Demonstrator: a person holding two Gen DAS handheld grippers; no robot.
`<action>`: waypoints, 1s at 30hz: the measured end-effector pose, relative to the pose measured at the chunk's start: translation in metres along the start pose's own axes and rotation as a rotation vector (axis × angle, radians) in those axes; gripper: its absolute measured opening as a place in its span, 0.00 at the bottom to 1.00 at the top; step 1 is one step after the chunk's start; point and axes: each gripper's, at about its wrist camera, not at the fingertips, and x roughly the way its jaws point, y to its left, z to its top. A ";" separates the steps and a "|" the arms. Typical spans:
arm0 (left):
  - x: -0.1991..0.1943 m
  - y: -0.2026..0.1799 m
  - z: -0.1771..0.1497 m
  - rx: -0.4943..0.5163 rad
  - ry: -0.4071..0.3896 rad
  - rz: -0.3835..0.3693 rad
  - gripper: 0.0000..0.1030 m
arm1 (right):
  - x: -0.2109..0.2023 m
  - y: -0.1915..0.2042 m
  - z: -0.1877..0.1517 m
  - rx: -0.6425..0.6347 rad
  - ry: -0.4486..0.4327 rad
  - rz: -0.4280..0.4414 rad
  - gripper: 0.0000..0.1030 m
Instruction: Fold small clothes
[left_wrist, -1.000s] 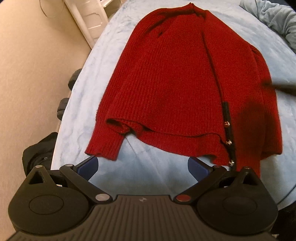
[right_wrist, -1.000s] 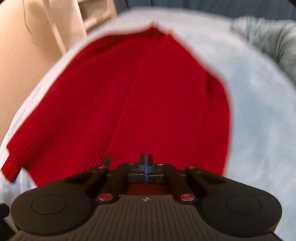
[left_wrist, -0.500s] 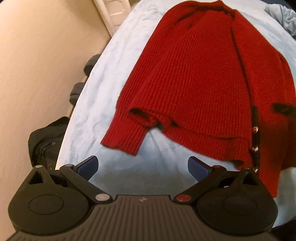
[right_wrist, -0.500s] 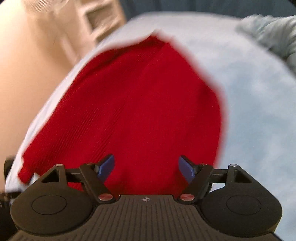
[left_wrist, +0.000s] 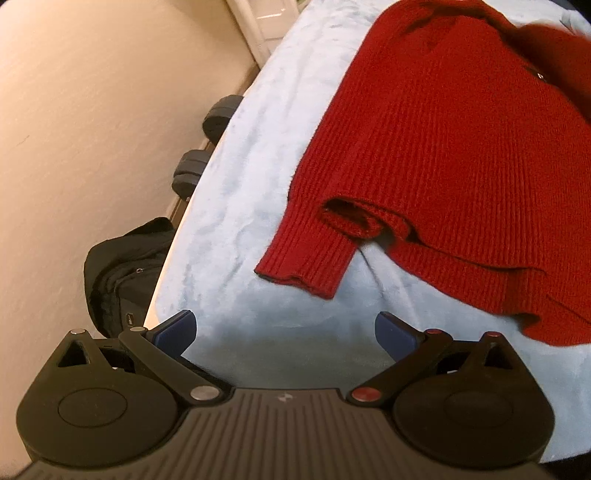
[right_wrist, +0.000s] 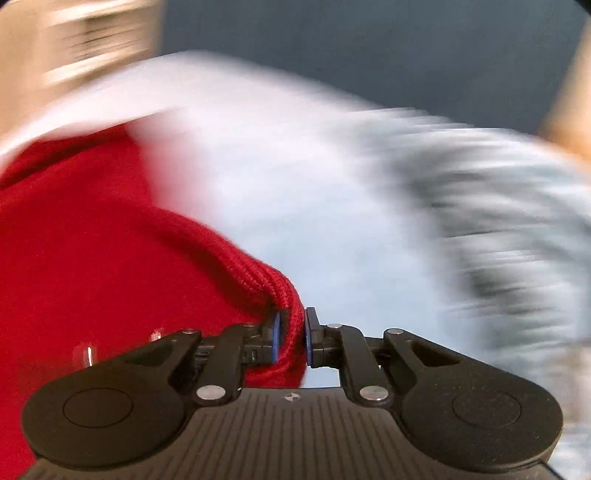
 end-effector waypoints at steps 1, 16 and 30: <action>-0.001 0.000 0.000 -0.005 -0.001 -0.001 1.00 | 0.012 -0.034 0.016 0.075 -0.009 -0.106 0.23; -0.005 -0.012 -0.015 0.039 -0.004 -0.015 1.00 | -0.141 0.118 -0.199 -0.121 0.056 0.529 0.67; -0.010 -0.008 -0.024 0.045 0.001 -0.011 1.00 | -0.118 0.119 -0.227 -0.143 0.020 0.431 0.71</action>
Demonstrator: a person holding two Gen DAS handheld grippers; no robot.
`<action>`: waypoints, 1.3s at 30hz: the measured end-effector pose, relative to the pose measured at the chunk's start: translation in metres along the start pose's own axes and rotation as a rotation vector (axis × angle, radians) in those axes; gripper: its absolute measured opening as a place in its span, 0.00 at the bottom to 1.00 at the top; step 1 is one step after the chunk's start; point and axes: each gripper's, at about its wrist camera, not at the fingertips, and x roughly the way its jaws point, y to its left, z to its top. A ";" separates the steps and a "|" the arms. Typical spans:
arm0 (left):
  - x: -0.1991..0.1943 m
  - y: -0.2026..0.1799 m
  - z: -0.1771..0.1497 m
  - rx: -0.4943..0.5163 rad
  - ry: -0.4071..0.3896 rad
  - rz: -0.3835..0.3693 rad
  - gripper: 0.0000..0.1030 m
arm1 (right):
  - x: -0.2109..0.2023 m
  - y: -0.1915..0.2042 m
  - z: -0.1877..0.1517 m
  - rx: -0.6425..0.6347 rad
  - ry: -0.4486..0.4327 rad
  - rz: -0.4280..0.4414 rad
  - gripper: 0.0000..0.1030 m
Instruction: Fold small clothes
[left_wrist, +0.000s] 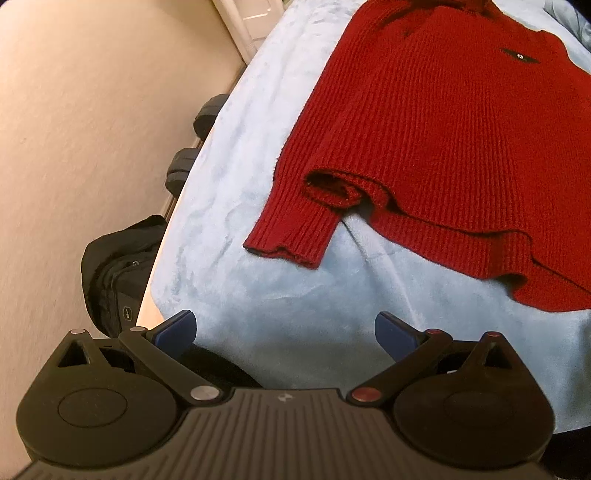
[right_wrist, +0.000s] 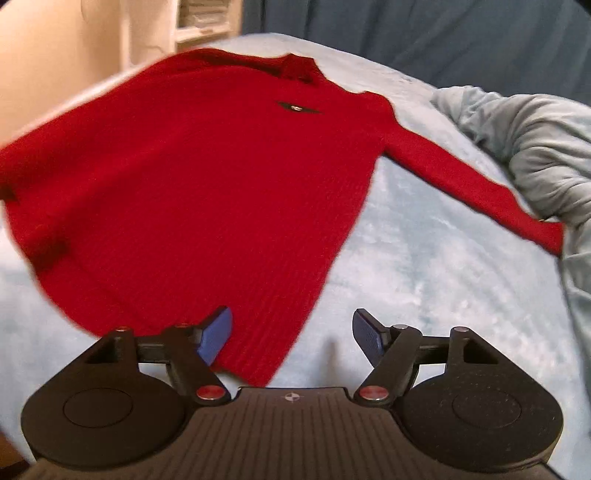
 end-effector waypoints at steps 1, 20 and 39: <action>0.000 -0.001 0.000 0.001 0.004 0.000 1.00 | -0.001 0.005 -0.004 -0.022 0.006 0.028 0.71; -0.007 -0.029 0.001 0.065 -0.027 0.006 1.00 | 0.037 -0.020 -0.004 0.337 0.050 0.048 0.08; 0.117 0.026 0.100 -0.016 0.034 -0.190 1.00 | 0.015 -0.150 -0.034 0.339 0.184 -0.245 0.07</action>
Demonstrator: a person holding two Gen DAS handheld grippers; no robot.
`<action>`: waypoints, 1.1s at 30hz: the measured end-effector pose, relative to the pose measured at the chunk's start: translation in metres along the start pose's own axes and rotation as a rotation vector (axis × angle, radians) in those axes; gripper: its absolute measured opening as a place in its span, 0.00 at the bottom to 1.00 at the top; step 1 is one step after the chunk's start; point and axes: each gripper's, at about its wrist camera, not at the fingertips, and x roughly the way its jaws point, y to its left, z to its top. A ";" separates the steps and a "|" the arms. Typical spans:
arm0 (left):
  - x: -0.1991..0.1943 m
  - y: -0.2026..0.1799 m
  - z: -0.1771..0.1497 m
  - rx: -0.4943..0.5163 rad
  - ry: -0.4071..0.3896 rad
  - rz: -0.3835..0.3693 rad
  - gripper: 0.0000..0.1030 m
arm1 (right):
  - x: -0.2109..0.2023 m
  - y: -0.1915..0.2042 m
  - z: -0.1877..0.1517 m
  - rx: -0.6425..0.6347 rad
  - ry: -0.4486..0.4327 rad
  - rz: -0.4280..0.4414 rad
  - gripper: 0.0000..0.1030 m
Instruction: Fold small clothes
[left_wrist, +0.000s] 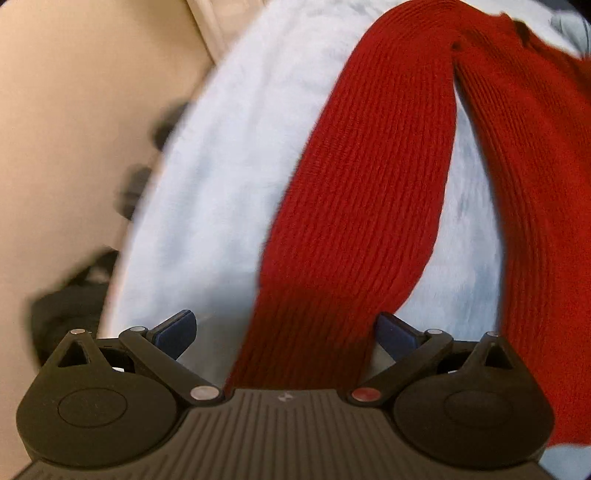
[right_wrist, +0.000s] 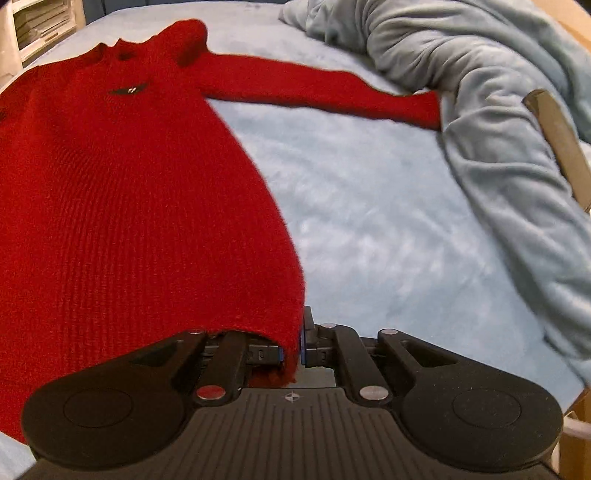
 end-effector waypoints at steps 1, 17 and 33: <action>0.007 0.001 0.006 -0.002 0.024 -0.023 0.98 | 0.001 0.002 0.000 -0.002 0.000 -0.001 0.07; -0.080 -0.001 0.051 0.170 -0.340 0.124 1.00 | 0.008 -0.008 0.006 0.039 -0.002 0.016 0.07; -0.053 -0.246 -0.137 0.634 -0.334 -0.139 1.00 | -0.020 -0.064 0.058 0.319 -0.121 0.128 0.07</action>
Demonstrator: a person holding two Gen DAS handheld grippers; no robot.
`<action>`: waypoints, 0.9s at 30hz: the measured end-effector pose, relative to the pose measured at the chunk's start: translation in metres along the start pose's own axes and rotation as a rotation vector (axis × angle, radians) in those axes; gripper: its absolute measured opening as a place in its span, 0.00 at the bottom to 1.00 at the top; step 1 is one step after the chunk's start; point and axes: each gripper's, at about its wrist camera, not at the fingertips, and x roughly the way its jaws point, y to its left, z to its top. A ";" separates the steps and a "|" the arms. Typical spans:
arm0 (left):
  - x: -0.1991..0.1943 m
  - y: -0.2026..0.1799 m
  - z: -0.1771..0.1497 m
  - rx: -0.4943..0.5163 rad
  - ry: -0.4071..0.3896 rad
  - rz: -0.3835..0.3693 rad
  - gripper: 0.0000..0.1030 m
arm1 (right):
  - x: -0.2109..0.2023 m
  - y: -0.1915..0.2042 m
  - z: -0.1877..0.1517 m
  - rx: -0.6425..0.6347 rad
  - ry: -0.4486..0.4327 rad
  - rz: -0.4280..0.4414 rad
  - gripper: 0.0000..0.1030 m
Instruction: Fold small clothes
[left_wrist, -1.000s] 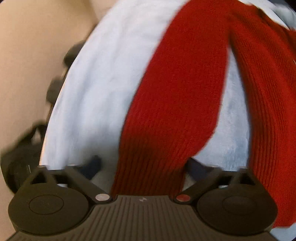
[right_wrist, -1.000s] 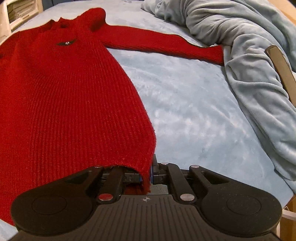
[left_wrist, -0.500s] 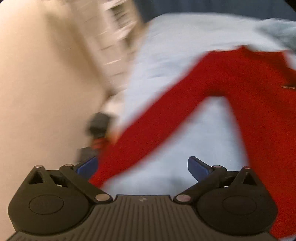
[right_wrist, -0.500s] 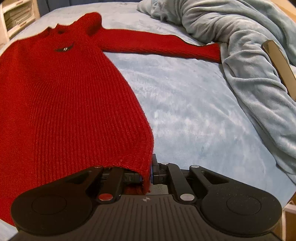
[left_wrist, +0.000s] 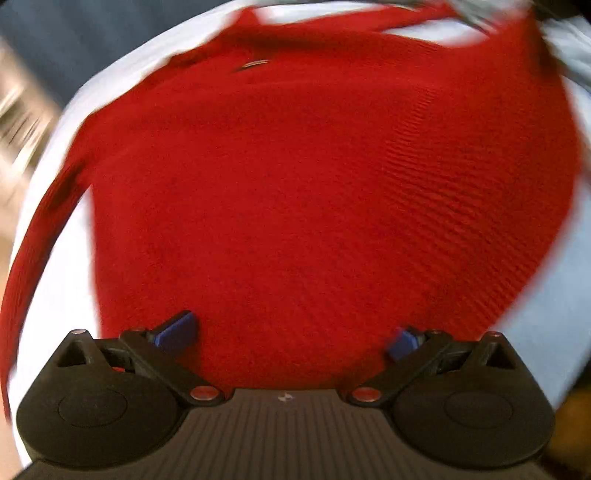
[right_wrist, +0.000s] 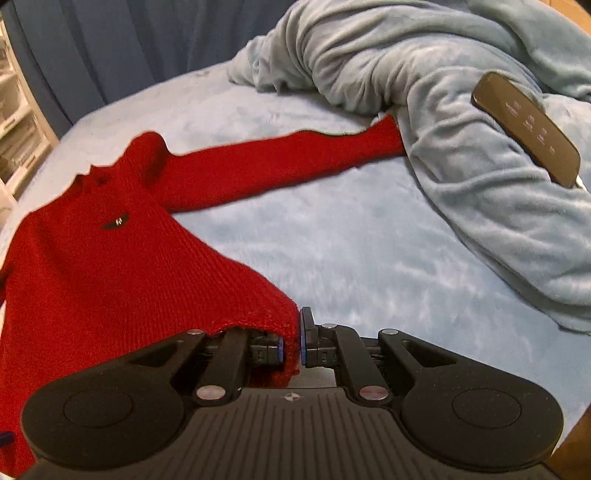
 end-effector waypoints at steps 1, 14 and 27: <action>-0.006 0.017 0.001 -0.097 -0.006 0.016 1.00 | 0.000 0.000 0.001 0.002 -0.002 0.005 0.07; -0.018 0.161 -0.090 -0.715 0.118 0.116 1.00 | 0.032 -0.029 -0.023 0.188 0.054 -0.023 0.07; -0.032 0.110 -0.051 -0.498 0.025 -0.020 0.14 | 0.052 0.008 -0.062 -0.055 0.104 0.020 0.08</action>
